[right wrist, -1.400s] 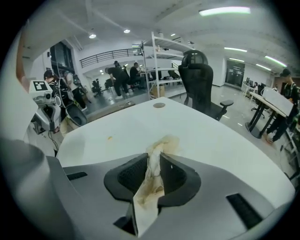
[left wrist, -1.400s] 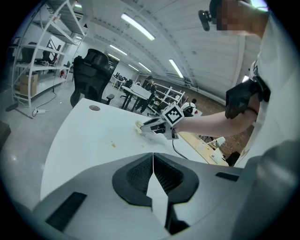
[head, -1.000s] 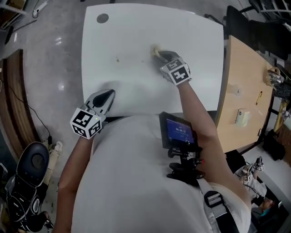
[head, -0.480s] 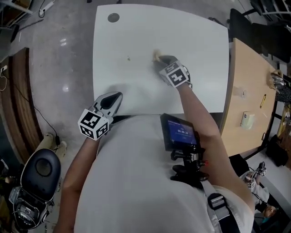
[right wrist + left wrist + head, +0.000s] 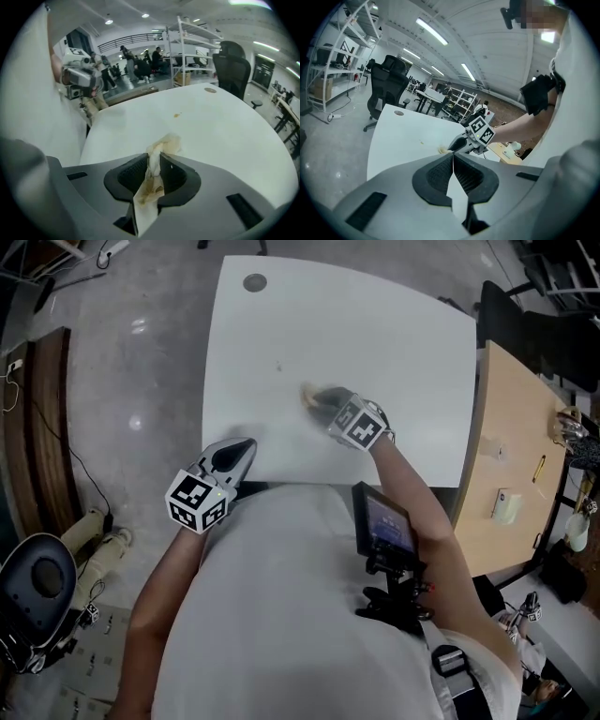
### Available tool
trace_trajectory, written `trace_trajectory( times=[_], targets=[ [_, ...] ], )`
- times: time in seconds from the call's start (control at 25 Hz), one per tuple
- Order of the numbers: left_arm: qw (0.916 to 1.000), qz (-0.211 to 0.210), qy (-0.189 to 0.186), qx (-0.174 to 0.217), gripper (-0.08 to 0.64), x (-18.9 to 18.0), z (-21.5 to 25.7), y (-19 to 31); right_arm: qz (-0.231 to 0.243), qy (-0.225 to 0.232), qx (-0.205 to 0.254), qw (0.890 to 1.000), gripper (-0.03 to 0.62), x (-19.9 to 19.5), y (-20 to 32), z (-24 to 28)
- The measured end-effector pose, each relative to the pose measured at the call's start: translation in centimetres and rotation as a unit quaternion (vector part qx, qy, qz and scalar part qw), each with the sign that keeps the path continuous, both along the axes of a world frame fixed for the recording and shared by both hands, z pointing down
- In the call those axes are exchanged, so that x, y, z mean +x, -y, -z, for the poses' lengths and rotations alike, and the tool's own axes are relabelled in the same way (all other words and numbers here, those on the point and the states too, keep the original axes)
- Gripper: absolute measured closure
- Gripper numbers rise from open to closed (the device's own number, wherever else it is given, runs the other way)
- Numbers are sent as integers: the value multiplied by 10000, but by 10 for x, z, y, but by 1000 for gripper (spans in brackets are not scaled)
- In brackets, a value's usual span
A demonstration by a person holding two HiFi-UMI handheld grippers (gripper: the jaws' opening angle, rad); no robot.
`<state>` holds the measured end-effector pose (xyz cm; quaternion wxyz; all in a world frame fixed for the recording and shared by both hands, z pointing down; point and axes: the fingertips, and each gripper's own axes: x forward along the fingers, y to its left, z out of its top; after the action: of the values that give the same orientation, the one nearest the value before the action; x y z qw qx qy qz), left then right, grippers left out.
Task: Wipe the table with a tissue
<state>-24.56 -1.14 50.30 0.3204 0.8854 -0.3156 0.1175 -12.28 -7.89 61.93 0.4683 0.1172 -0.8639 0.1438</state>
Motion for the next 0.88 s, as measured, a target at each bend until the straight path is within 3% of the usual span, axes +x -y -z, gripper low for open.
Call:
trace_trajectory(
  times=[0.08,0.16,0.24,0.32,0.4,0.52,0.88],
  targets=[
    [10000,27,-25,2,552,1,0,-1,535,0,-234,9983,512,-4,-21,1],
    [10000,47,-56,17,552,3,1,-2,472,468,-431,9969,512,-7,-26,11],
    [9999,68,-77,51,552,5,3,-2,-484,1326,-387,9892,512,-4,-2,32],
    [9999,100,-86,73,552,4,4,-2,-1544,1665,-64,9739,512,14,35,45],
    [9998,150,-92,76,552,2,3,-4,-2038,1211,289,9711,512,33,61,40],
    [9995,283,-106,57,552,-4,4,-7,-2103,444,480,9754,512,40,81,19],
    [9969,782,-41,9,552,-44,1,-13,-932,-150,884,9916,512,-23,111,5]
  ],
)
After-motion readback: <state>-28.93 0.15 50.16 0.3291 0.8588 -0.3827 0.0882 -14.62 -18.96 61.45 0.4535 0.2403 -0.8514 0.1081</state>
